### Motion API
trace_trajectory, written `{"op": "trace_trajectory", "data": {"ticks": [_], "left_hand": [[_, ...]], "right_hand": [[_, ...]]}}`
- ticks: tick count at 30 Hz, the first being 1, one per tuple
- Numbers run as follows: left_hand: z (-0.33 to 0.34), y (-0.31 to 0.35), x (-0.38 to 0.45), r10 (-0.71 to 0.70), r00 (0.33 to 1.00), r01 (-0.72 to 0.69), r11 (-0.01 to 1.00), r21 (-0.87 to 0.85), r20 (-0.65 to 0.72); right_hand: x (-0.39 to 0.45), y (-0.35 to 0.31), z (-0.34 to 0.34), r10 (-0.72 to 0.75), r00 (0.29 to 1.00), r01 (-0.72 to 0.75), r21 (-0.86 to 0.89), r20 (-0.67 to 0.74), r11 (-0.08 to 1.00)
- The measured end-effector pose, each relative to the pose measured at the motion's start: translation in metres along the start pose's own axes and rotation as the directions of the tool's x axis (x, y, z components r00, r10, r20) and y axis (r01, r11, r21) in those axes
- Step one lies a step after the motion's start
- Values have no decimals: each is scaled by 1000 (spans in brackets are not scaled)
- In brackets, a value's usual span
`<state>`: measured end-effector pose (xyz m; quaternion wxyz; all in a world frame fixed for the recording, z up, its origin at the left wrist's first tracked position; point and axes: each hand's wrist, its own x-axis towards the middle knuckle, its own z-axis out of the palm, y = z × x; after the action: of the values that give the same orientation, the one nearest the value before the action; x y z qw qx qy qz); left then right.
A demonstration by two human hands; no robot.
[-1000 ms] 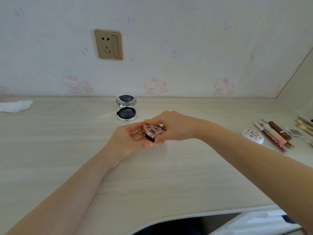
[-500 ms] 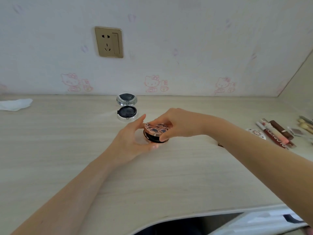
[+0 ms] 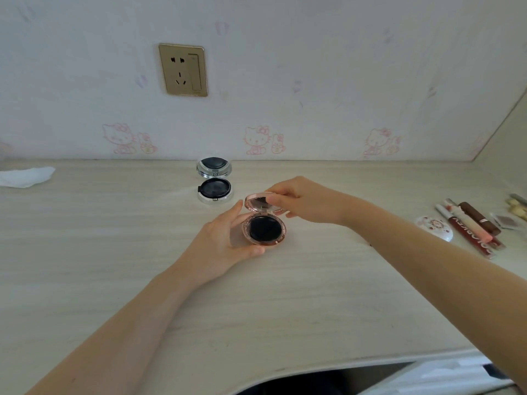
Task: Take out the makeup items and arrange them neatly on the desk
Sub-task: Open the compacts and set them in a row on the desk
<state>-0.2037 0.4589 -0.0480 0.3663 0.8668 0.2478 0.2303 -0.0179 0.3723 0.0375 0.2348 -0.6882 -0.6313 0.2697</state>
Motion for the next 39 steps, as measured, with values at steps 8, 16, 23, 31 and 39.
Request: {"op": "trace_trajectory", "data": {"ticks": [8, 16, 23, 31, 39], "left_hand": [[1, -2, -3, 8, 999, -5, 997, 73, -35], [3, -2, 0, 18, 1000, -18, 998, 61, -9], [4, 0, -1, 13, 1000, -13, 996, 87, -7], [4, -2, -1, 13, 1000, -11, 990, 139, -19], [5, -4, -1, 19, 1000, -17, 996, 86, -22]], "right_hand": [[15, 3, 5, 64, 995, -67, -42, -79, 997], [24, -4, 6, 74, 994, -80, -71, -84, 994], [31, -3, 5, 166, 984, -165, 21, -58, 986], [23, 2, 5, 184, 981, -179, 75, -62, 981], [-3, 23, 19, 132, 964, -141, -20, -232, 990]]}}
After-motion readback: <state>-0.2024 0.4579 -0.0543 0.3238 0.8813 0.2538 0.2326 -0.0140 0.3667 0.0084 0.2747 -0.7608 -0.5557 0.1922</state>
